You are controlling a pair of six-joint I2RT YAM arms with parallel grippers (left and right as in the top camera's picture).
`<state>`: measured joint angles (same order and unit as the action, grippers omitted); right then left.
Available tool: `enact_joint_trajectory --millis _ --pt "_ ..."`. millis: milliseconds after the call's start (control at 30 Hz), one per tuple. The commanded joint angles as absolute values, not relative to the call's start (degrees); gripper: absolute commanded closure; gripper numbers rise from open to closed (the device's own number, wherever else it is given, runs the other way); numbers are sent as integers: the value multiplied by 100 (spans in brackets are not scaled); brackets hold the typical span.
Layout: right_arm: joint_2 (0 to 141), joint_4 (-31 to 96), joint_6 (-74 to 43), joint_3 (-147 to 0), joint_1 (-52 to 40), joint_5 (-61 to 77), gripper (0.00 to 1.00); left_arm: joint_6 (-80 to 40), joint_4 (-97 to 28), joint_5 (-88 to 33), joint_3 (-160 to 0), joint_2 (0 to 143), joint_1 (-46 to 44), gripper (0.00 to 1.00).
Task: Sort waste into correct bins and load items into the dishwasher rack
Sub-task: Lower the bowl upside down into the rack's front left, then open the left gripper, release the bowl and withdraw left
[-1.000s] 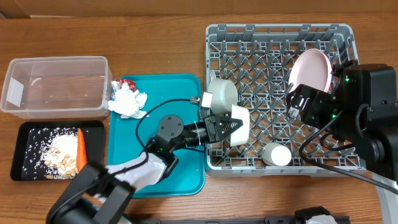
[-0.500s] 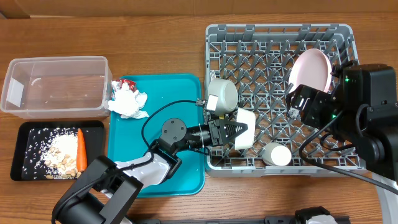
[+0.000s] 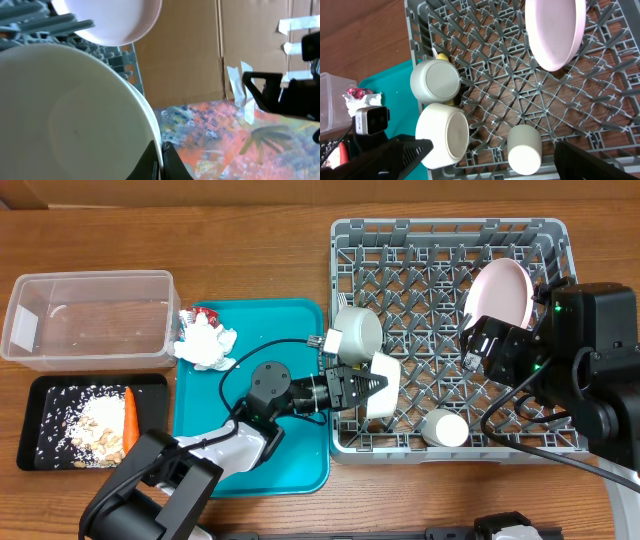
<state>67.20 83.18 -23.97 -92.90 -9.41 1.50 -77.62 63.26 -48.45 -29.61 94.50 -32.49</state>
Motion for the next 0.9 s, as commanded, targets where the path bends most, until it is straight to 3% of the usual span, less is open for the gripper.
enact_joint_trajectory --millis 0,333,433,533,567,600,867 --pt "6698 8309 -2386 -9349 -926 137 0 -7557 5837 -5113 -2917 9544 -3214 96" --pt "6698 8307 -2386 -9349 -926 134 0 -7472 5074 -5260 -2917 9456 -3216 95" --pt "6698 8313 -2386 -9349 -926 134 0 -7426 4781 -5363 -2917 9419 -3214 85" --pt "6698 8315 -2386 -9349 -926 134 0 -7365 4429 -5406 -2915 9325 -3214 50" --pt "6698 8313 -2386 -9349 -926 132 0 -7352 4338 -5406 -2915 9284 -3203 32" --pt "6698 8311 -2383 -9349 -926 132 0 -7290 4257 -5404 -2915 9227 -3173 0" --pt "6700 8305 -2386 -9349 -926 132 0 -6410 2440 -4984 -2917 8237 -2834 0"
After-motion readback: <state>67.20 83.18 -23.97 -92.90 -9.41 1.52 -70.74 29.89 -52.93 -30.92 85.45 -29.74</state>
